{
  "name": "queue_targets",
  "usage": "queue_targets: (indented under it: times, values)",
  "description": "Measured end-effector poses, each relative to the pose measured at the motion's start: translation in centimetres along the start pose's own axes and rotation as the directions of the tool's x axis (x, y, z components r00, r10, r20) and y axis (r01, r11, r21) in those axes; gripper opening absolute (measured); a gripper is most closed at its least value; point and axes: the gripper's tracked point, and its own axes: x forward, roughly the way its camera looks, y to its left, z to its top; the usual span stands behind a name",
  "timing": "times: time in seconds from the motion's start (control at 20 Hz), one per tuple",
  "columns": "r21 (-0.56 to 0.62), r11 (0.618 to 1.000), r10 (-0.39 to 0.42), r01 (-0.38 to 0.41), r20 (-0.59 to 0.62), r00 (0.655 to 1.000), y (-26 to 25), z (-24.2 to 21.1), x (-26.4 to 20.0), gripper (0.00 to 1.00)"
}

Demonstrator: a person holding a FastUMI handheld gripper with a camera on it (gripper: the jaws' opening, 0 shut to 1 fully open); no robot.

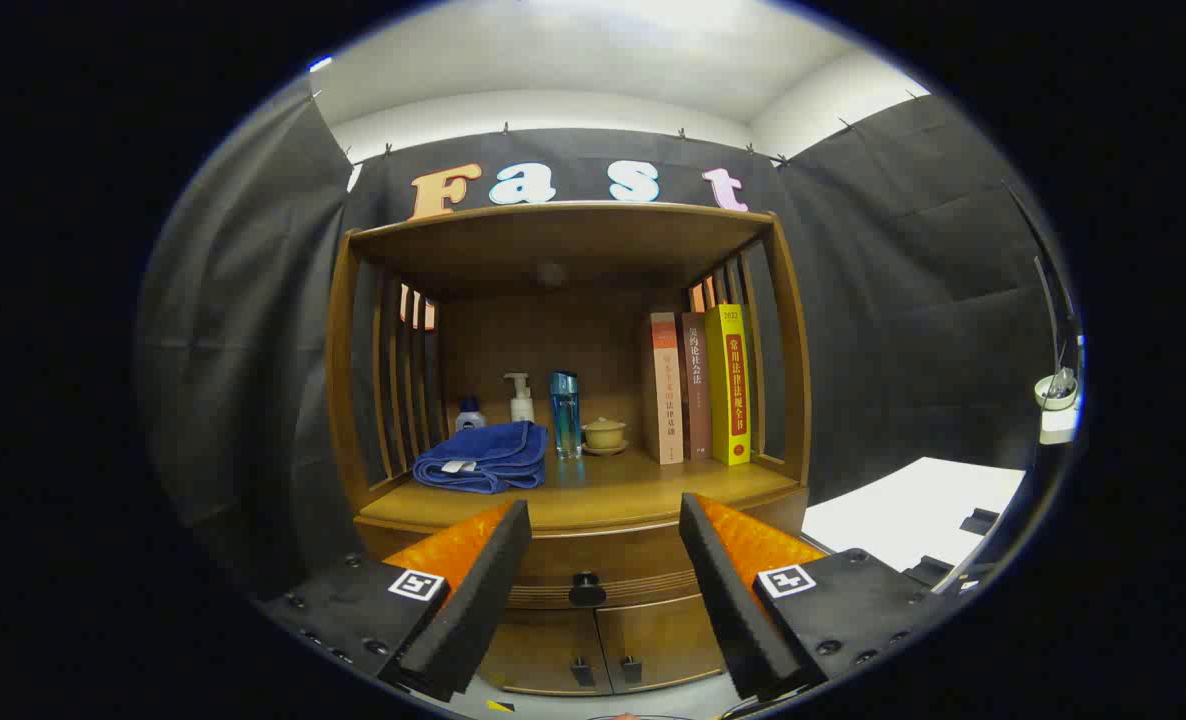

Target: Pull open the drawer, take out the items inside it, and place them on the countertop above the cabinet.

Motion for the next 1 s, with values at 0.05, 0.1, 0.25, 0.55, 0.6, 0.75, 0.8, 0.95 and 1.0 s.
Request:
queue_targets:
  times: [0.05,0.1,0.25,0.55,0.6,0.75,0.8,0.95,1.0]
  values:
    - [0.002,1.0,-0.001,0.001,0.001,1.0,-0.01,0.07,0.12,0.98]
    - [0.002,1.0,-0.002,0.002,0.001,1.0,-0.06,0.02,0.28,0.98]
    - [0.001,1.0,-0.008,0.008,-0.004,1.0,-0.22,-0.19,0.14,0.98]
    - [0.0,1.0,-0.01,0.01,-0.001,1.0,-0.21,0.0,0.26,0.98]
    - [-0.001,1.0,-0.01,0.01,-0.001,1.0,-0.2,-0.1,0.21,0.98]
    - [-0.001,1.0,-0.008,0.008,-0.002,1.0,-0.18,-0.15,0.17,0.98]
    - [-0.001,1.0,-0.008,0.008,-0.002,1.0,-0.16,-0.17,0.15,0.98]
    - [-0.003,1.0,-0.008,0.008,-0.004,1.0,-0.18,-0.2,0.18,0.98]
    - [-0.003,1.0,-0.008,0.008,-0.004,1.0,-0.2,-0.25,0.2,0.98]
